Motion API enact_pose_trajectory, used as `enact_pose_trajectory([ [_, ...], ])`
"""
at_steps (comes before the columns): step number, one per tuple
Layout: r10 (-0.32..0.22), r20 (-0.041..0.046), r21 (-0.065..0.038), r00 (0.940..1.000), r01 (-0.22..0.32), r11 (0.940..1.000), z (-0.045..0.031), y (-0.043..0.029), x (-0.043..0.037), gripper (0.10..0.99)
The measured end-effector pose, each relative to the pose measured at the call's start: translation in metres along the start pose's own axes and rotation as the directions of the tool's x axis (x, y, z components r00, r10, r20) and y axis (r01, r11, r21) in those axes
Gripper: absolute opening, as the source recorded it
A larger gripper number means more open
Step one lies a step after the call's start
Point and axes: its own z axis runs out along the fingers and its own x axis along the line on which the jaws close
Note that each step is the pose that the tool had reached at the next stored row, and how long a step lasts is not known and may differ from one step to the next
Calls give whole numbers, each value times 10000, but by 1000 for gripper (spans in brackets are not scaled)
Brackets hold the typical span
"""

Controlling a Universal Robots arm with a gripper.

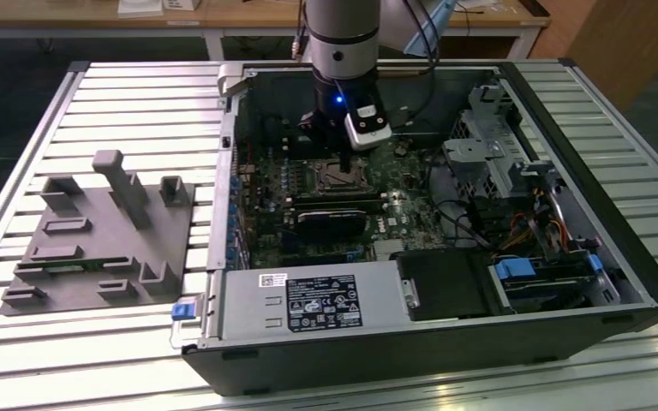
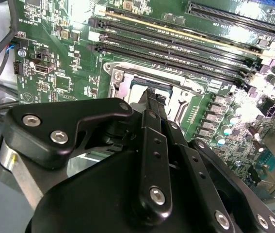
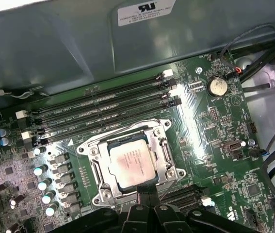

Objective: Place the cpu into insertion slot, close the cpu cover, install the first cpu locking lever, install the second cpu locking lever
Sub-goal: 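Install the second cpu locking lever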

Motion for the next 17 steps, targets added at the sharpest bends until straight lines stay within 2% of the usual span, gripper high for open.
enact_pose_trajectory([
  [17,1,1,-1,10000,-1,10000,0,-184,-53,106],
])
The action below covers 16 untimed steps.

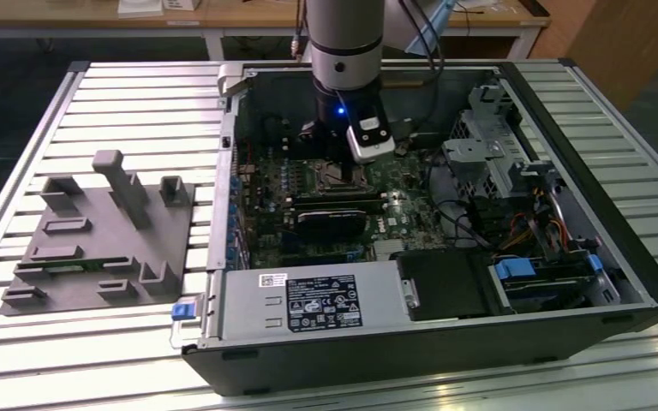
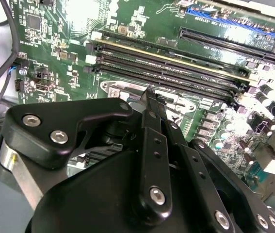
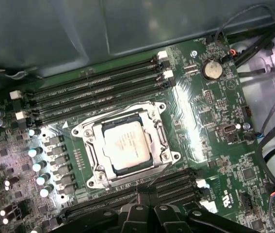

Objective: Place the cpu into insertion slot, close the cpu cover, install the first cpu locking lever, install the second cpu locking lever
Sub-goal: 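Install the second cpu locking lever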

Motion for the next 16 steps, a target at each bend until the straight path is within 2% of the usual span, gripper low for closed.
enact_pose_trajectory([
  [4,-65,-12,-33,10000,64,10000,10,-16,23,106],
  [12,-213,-29,-81,9998,213,9997,26,-61,158,106],
  [16,-247,-31,-83,9997,247,9997,32,-70,183,106],
])
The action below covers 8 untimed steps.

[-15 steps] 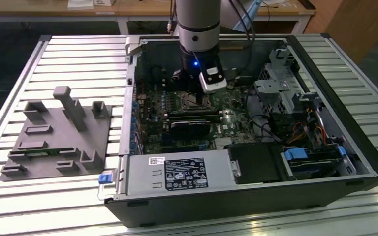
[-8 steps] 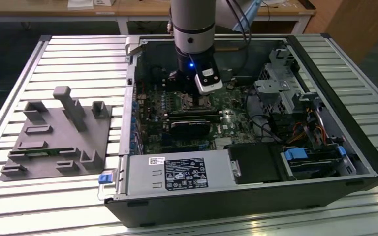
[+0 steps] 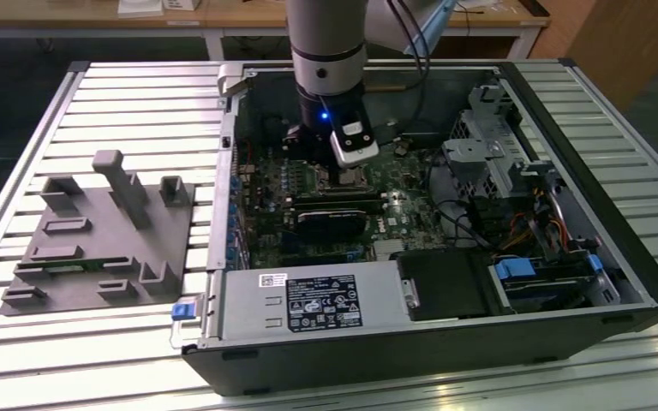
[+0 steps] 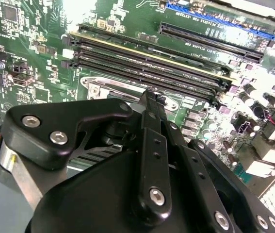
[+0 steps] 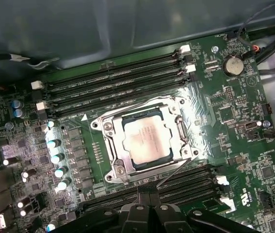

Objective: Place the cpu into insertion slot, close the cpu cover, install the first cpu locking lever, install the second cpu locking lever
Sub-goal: 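Install the second cpu locking lever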

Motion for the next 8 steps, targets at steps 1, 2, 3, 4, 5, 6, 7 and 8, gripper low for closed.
enact_pose_trajectory([
  [1,-1,0,1,10000,1,10000,0,0,0,106],
  [2,-1,0,0,10000,1,10000,0,0,0,106],
  [3,-1,0,0,10000,1,10000,0,0,0,106],
  [4,0,-1,-3,10000,0,10000,1,-1,1,106],
  [5,0,-4,-17,10000,0,10000,5,-2,5,106],
  [6,-6,-9,-31,10000,5,10000,8,-5,12,106],
  [7,-15,-17,-52,10000,15,10000,12,-9,20,106],
  [8,-23,-23,-75,10000,23,10000,18,-13,30,106],
])
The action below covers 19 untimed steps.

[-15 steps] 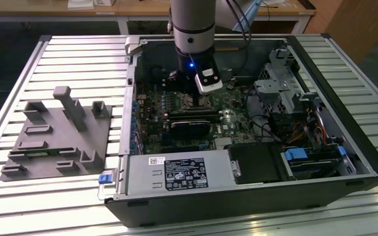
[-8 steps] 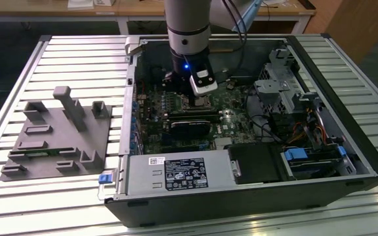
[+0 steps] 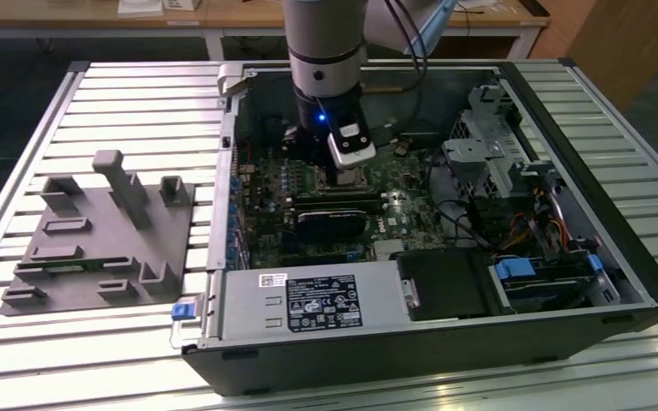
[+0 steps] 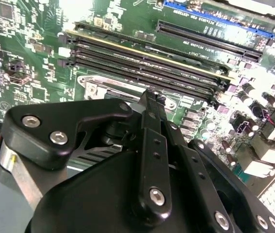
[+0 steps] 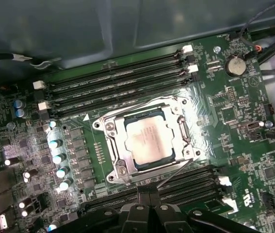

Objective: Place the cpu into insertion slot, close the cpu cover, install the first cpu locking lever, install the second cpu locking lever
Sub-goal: 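Install the second cpu locking lever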

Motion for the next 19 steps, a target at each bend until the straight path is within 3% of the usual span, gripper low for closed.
enact_pose_trajectory([
  [6,-29,-39,-129,10000,28,9999,30,-53,13,106],
  [19,-42,-245,-827,9997,22,9966,86,-174,19,106],
])
